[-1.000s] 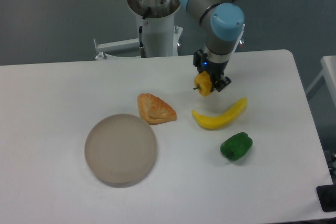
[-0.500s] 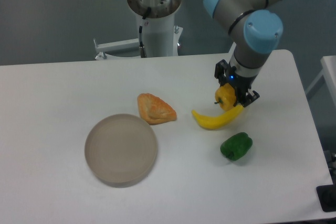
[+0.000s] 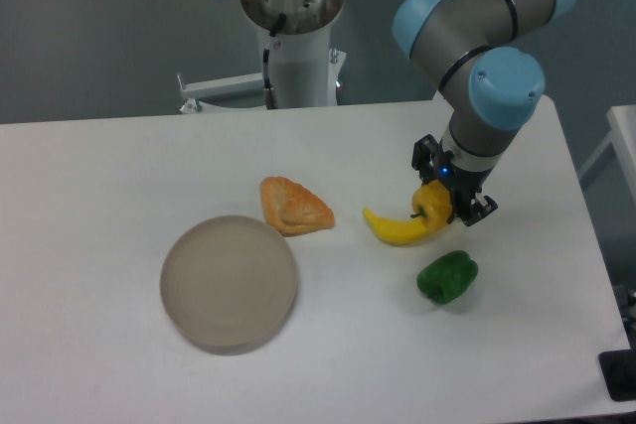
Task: Pick up the yellow pepper from the table
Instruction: 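Lift the held yellow pepper and carry it toward the banana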
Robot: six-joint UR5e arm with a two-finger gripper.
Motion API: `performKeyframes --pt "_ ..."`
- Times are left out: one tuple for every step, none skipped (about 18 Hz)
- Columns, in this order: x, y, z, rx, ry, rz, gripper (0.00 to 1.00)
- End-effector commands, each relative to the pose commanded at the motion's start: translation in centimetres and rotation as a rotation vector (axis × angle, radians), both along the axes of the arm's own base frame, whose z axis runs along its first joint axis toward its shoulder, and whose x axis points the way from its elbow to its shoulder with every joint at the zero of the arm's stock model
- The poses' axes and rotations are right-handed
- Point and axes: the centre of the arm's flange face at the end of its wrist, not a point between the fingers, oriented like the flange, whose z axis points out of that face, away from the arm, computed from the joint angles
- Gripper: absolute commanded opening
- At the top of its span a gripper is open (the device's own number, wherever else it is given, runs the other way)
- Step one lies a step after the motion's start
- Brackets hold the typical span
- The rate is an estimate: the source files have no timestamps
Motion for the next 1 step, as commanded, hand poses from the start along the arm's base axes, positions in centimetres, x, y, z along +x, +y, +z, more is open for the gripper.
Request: performKeyframes --pt "0.01 0.01 0.0 0.001 -0.001 -0.001 0.1"
